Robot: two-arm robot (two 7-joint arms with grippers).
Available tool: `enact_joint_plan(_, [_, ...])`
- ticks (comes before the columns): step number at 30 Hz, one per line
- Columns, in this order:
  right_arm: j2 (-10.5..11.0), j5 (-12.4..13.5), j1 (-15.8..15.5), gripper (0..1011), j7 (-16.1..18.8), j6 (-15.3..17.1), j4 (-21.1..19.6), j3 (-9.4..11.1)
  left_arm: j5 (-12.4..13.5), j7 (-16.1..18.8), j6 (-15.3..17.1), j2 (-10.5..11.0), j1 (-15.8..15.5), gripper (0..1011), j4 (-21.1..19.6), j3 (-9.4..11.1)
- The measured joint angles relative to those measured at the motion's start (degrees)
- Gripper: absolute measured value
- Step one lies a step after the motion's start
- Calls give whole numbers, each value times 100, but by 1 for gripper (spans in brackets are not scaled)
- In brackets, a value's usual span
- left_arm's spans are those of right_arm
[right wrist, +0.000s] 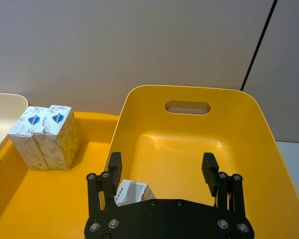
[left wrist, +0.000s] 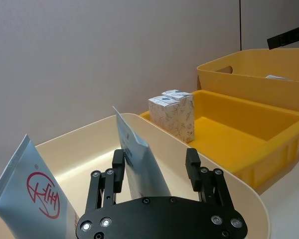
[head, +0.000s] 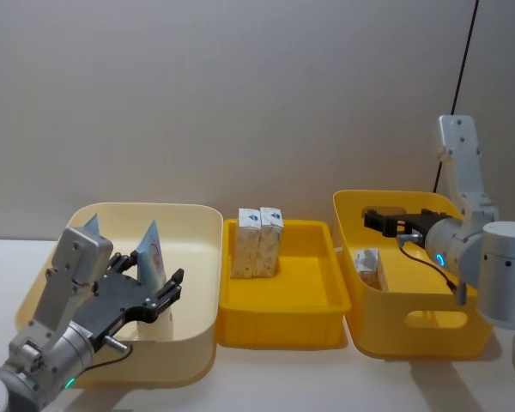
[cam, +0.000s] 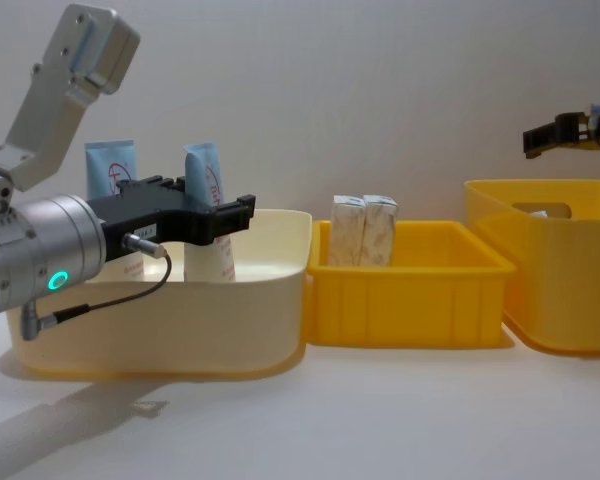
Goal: Bimanual collaborative sorting of washing and personal care products
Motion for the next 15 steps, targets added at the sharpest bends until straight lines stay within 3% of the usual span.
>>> enact_joint_plan(15, [0, 0, 0, 1001, 0, 0, 0, 0, 6, -16, 11, -8, -8, 338, 5, 6])
